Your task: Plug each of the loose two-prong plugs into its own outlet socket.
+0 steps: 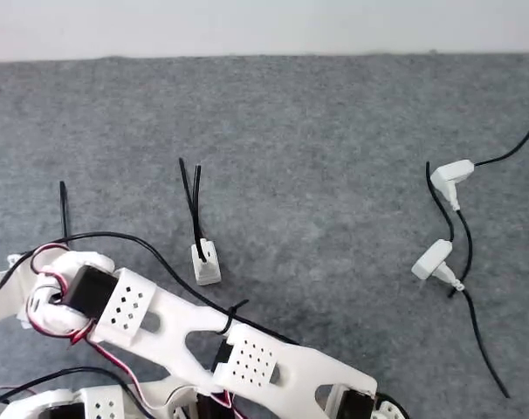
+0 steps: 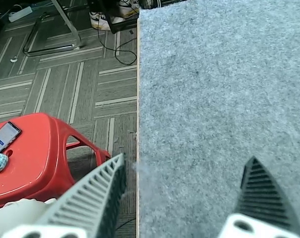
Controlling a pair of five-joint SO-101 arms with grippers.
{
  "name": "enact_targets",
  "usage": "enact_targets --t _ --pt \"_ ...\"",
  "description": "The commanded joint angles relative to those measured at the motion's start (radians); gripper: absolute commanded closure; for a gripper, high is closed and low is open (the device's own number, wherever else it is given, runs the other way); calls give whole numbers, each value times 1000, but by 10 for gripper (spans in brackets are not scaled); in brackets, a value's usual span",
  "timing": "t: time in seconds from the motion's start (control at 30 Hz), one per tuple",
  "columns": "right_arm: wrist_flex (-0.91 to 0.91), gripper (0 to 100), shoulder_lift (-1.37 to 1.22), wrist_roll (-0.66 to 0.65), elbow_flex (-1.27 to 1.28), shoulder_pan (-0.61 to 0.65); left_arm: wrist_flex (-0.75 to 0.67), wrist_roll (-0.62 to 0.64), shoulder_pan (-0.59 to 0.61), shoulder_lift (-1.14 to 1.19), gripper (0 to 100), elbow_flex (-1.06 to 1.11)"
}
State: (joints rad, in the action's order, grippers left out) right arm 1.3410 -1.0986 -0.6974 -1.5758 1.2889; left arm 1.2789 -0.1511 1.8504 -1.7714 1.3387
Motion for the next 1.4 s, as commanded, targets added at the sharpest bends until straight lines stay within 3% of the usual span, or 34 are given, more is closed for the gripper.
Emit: enact_targets --t 0.0,0.17,0.57,0.8,1.03,1.27,1.37 --pt "-15 991 15 12 -51 -13 -31 8 14 6 648 -8" --pt "-30 991 19 12 -52 -18 -57 14 66 6 648 -8" --pt "18 991 54 54 -95 -56 -58 15 57 6 648 -7" --pt "139 991 254 86 -106 -183 -51 14 -110 6 648 -8" --pt "208 991 506 78 -104 -285 -172 15 -422 6 649 -64" --pt "312 991 687 80 -104 -285 -470 18 -988 6 649 -73" --pt "358 991 748 81 -104 -286 -591 87 -1209 6 648 -73"
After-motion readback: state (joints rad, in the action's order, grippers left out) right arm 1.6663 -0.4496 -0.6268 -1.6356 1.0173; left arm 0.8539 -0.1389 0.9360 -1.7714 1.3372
